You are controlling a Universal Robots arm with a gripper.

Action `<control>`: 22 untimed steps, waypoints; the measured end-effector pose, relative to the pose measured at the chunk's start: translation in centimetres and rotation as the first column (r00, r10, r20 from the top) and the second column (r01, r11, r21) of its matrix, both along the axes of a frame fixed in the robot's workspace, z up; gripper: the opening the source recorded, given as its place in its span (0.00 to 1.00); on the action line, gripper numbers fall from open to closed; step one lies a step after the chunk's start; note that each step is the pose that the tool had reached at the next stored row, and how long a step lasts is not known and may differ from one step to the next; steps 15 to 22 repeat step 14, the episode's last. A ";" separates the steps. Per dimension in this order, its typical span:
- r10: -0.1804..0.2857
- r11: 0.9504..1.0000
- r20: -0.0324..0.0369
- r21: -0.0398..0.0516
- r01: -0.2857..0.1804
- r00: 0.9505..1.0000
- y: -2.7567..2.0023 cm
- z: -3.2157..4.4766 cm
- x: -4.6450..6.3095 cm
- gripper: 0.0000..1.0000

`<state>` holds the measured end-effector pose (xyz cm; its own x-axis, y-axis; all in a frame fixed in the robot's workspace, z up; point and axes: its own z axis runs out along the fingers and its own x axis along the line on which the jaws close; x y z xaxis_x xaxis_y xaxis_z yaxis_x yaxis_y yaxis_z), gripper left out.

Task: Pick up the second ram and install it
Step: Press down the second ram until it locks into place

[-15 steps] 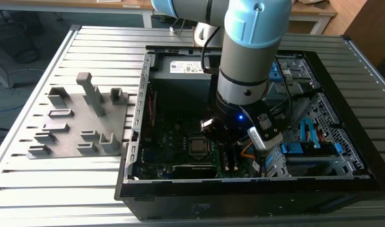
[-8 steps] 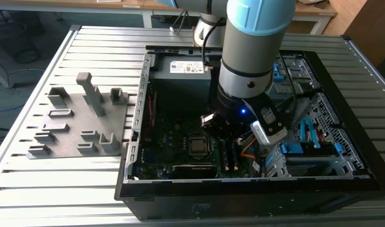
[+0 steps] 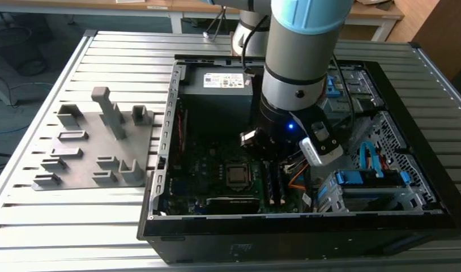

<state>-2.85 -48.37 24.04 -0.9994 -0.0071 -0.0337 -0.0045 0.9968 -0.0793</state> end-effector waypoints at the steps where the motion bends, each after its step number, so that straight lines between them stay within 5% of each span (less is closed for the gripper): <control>1: 0.000 1.000 0.000 0.002 0.000 1.000 0.84 0.16 0.0 0.10; 6: 0.000 1.000 0.002 0.005 0.000 1.000 1.05 0.84 0.0 0.10; 22: 0.000 1.000 0.003 0.006 0.000 1.000 1.05 0.87 0.0 0.10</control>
